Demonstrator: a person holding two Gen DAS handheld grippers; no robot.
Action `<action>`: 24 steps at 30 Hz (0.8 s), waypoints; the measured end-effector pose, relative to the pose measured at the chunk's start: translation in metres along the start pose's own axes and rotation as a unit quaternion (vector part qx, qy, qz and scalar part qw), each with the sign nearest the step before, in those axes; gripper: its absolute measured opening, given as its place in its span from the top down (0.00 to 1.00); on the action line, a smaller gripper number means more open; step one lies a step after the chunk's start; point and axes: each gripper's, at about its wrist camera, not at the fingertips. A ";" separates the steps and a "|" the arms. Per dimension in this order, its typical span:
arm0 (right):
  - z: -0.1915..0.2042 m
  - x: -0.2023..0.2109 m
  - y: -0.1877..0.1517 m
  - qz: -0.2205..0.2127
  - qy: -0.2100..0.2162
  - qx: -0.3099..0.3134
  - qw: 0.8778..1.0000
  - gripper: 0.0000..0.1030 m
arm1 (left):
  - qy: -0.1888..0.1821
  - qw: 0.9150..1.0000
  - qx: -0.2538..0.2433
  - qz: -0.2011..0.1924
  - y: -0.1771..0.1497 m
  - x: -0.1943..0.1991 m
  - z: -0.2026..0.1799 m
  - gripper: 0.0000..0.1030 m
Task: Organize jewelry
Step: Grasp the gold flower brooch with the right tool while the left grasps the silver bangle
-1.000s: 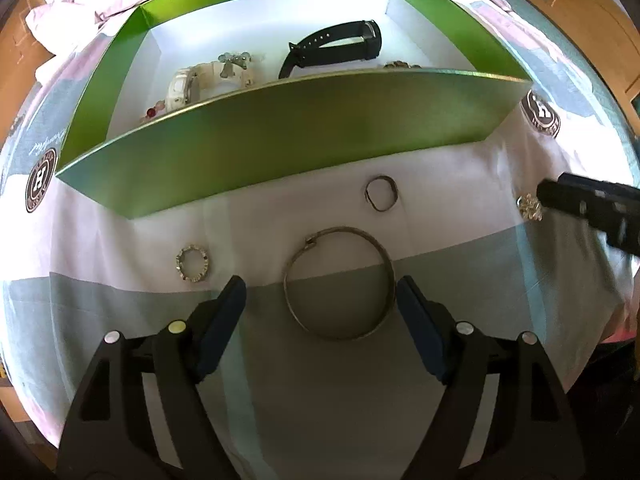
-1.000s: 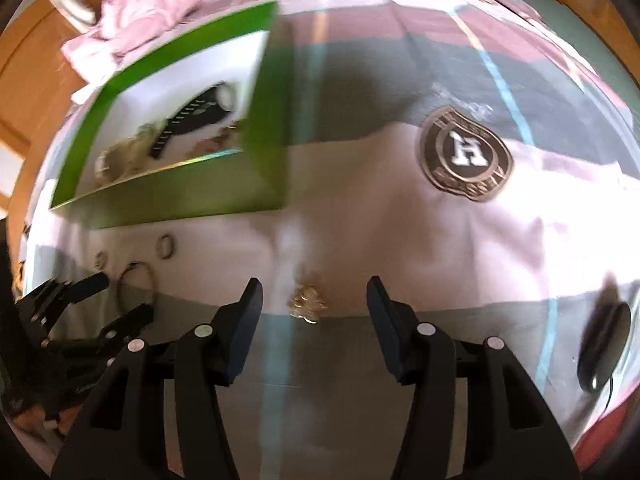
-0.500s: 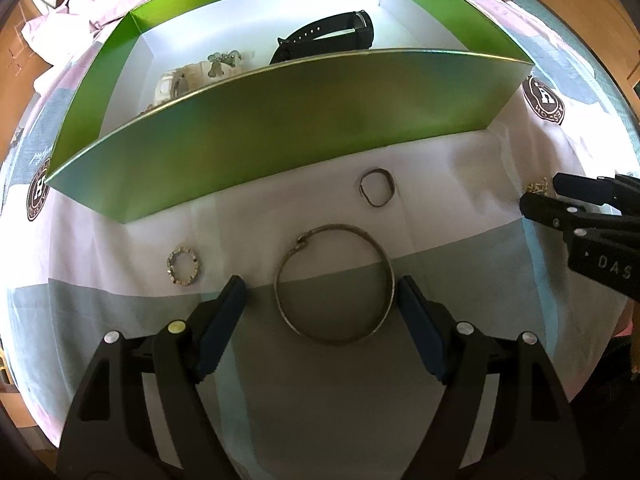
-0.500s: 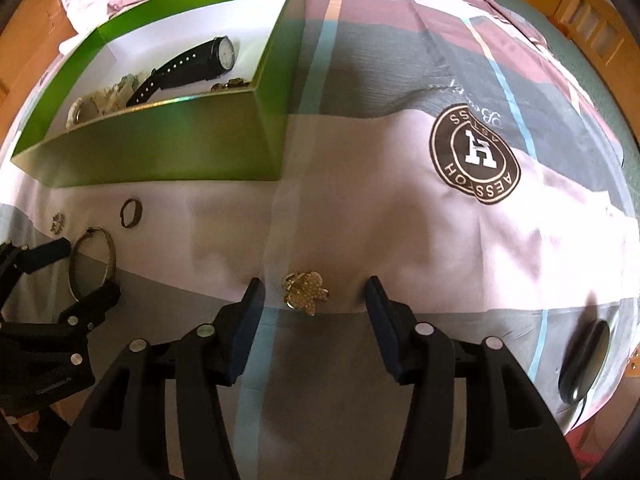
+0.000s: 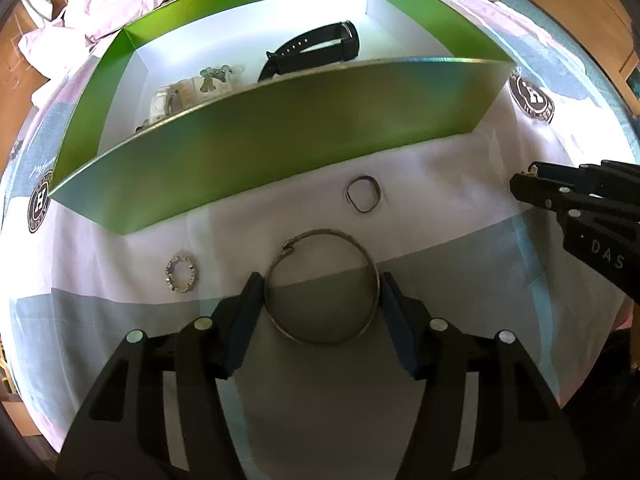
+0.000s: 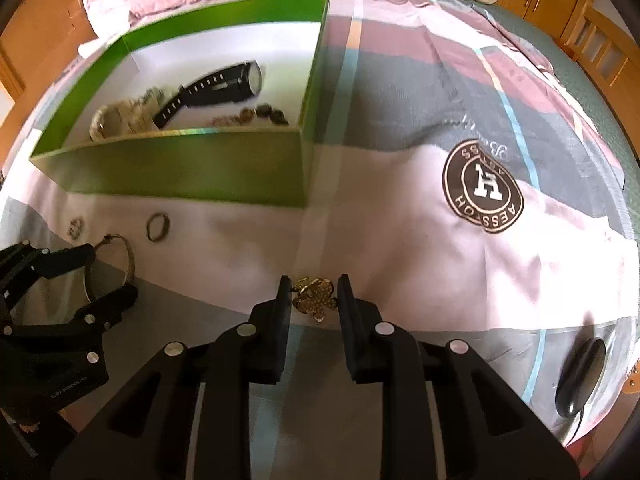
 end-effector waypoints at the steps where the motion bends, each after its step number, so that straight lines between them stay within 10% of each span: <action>1: 0.001 0.002 0.000 -0.003 0.002 0.001 1.000 0.77 | -0.003 1.000 0.004 -0.002 0.001 0.002 0.001 0.43; 19: 0.031 -0.009 0.016 0.010 0.032 0.039 0.999 0.77 | -0.015 1.000 0.020 0.007 -0.001 0.001 0.015 0.43; 24: 0.016 -0.003 0.023 -0.002 0.075 -0.015 0.997 0.61 | -0.022 0.999 0.027 0.018 -0.002 -0.003 0.019 0.43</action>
Point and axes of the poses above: each gripper's, at about its wrist camera, not at the fingertips, and x roughly against the way its jaws point, z to its left, y to its top, and after that the axes turned 13 degrees about y, right-handed
